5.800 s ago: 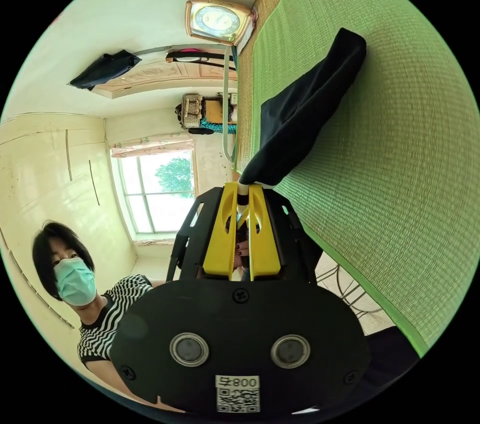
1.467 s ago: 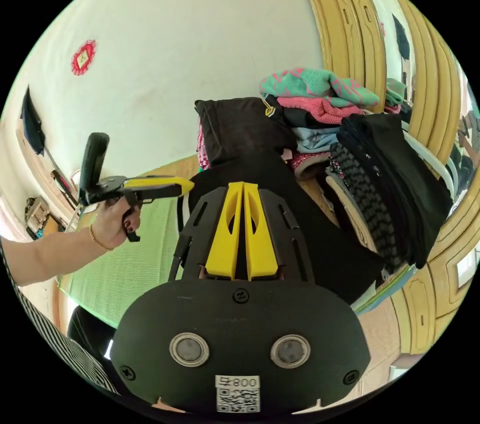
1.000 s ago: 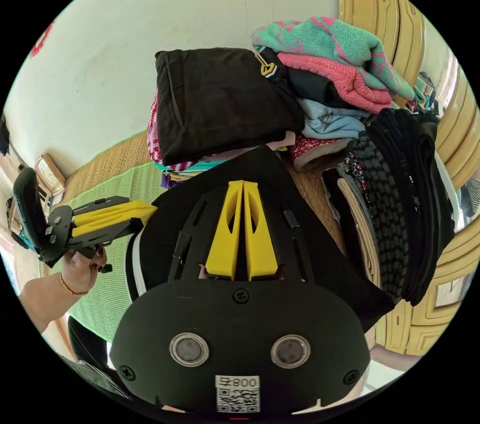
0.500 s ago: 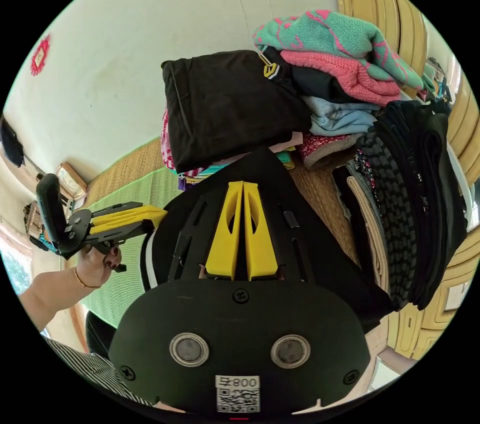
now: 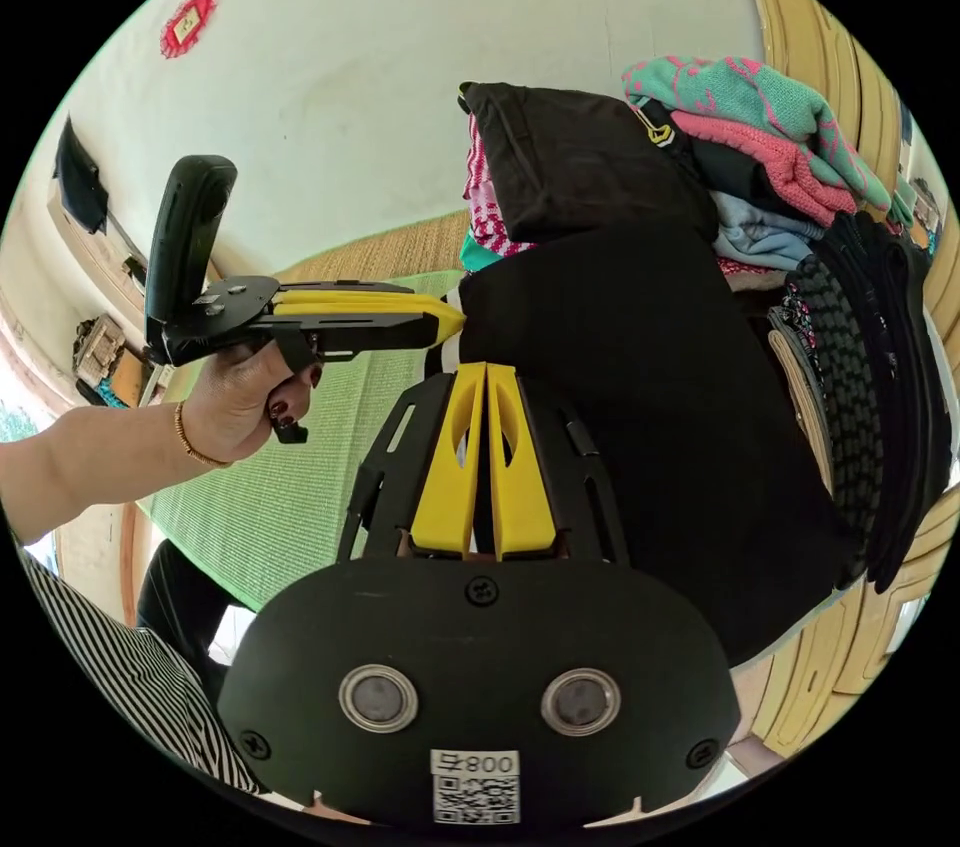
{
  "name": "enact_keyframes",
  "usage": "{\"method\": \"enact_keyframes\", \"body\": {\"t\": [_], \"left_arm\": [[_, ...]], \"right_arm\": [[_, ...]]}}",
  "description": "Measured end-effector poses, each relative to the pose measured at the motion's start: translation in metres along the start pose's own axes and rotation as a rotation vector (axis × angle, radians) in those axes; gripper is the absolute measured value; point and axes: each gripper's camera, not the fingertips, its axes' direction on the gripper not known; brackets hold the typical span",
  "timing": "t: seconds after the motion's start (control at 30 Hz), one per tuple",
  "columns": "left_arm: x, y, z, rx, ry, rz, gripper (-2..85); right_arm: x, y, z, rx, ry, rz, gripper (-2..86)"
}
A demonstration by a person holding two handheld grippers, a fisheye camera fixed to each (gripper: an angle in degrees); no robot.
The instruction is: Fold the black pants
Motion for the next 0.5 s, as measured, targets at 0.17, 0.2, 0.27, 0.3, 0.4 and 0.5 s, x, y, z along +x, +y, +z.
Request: {"method": "enact_keyframes", "body": {"t": [0.17, 0.2, 0.27, 0.3, 0.4, 0.5], "left_arm": [[-0.038, 0.032, -0.010, 0.054, 0.147, -0.101, 0.2], [-0.042, 0.037, -0.012, 0.064, 0.169, -0.112, 0.1], [-0.057, 0.062, -0.019, 0.108, 0.257, -0.140, 0.1], [-0.061, 0.069, -0.021, 0.112, 0.278, -0.145, 0.1], [-0.082, 0.111, -0.026, 0.080, 0.328, -0.164, 0.1], [-0.107, 0.161, -0.029, 0.024, 0.367, -0.220, 0.1]], "right_arm": [[0.008, 0.014, -0.018, 0.072, -0.043, 0.030, 0.1], [0.009, 0.016, -0.021, 0.084, -0.047, 0.034, 0.1], [0.012, 0.025, -0.037, 0.129, -0.056, 0.040, 0.3], [0.013, 0.027, -0.042, 0.144, -0.054, 0.044, 0.3], [0.026, 0.042, -0.074, 0.234, 0.007, 0.068, 0.8], [0.058, 0.054, -0.110, 0.351, 0.201, 0.156, 2.3]]}}
